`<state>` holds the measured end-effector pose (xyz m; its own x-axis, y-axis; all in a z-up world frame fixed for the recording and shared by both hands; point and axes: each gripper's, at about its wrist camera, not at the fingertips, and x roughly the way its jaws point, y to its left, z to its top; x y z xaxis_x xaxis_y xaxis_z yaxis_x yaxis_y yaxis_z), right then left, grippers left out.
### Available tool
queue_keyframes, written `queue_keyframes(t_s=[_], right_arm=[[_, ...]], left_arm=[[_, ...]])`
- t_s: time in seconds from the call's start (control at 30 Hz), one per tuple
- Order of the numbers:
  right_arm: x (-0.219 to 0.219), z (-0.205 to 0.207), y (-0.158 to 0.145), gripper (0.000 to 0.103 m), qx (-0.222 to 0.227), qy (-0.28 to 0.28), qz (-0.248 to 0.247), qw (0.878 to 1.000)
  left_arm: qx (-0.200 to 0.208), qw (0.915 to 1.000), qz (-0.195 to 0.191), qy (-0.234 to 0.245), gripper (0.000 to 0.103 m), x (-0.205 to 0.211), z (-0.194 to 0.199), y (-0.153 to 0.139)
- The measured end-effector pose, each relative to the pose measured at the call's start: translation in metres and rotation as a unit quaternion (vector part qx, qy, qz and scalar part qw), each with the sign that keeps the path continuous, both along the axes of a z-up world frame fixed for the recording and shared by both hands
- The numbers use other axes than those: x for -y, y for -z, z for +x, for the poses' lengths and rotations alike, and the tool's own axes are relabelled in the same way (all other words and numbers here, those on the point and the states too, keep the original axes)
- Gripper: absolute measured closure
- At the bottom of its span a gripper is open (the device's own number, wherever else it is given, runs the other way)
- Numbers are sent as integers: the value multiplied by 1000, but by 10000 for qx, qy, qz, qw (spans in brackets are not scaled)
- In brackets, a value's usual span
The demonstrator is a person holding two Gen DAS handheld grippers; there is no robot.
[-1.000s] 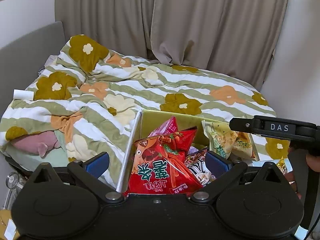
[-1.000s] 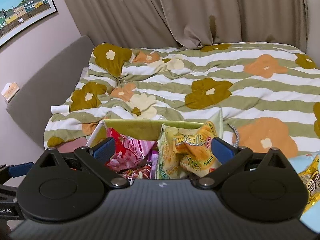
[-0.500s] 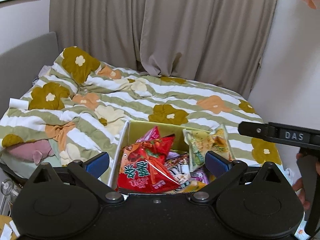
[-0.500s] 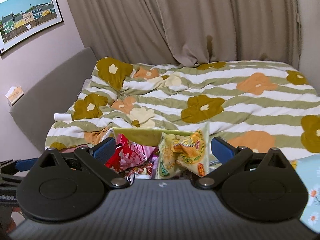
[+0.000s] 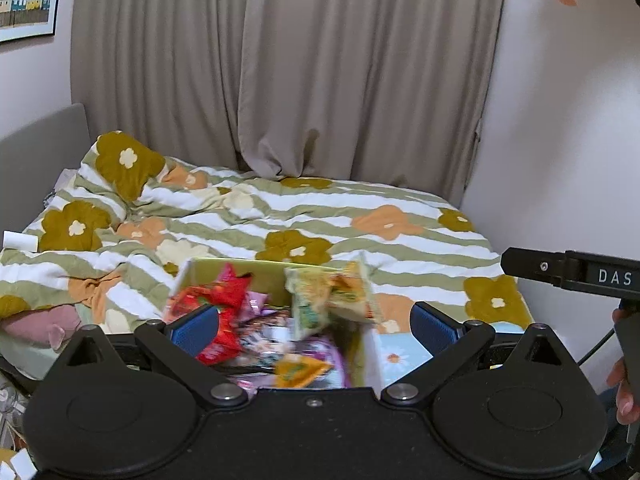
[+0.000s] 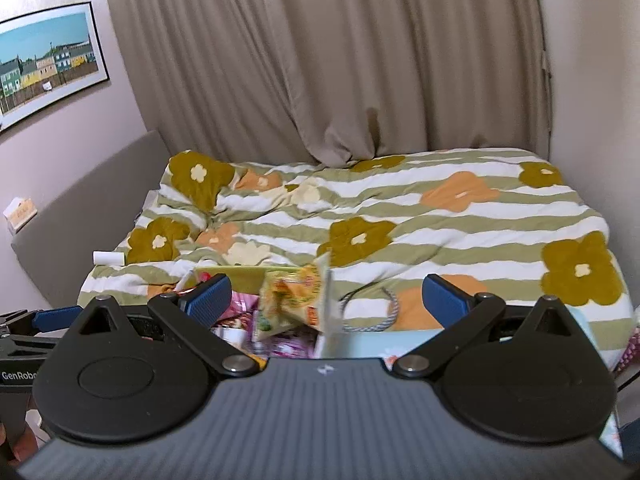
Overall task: Organize snacks
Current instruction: 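Open both tools over the box and move them back to the daisy tray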
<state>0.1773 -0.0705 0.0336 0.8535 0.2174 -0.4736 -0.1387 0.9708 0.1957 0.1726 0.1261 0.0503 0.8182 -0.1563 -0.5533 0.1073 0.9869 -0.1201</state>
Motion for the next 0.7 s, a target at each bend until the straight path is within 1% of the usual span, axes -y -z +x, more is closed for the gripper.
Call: queue_keyframes(t_s=[0.13, 0.4, 0.57, 0.7], right_arm=[[41, -13, 1, 0, 31, -65, -5, 10000], [120, -27, 4, 0, -6, -425, -118, 9990], [154, -24, 16, 0, -122, -696, -168, 9974], [171, -13, 30, 0, -294, -847, -212, 9957]], left_arm=[[22, 10000, -70, -65, 0, 38, -16, -2], [-57, 9994, 4, -331, 0, 120, -42, 1], [-198, 9986, 101, -485, 0, 162, -51, 16], [-398, 9982, 128, -434, 0, 188, -50, 37]])
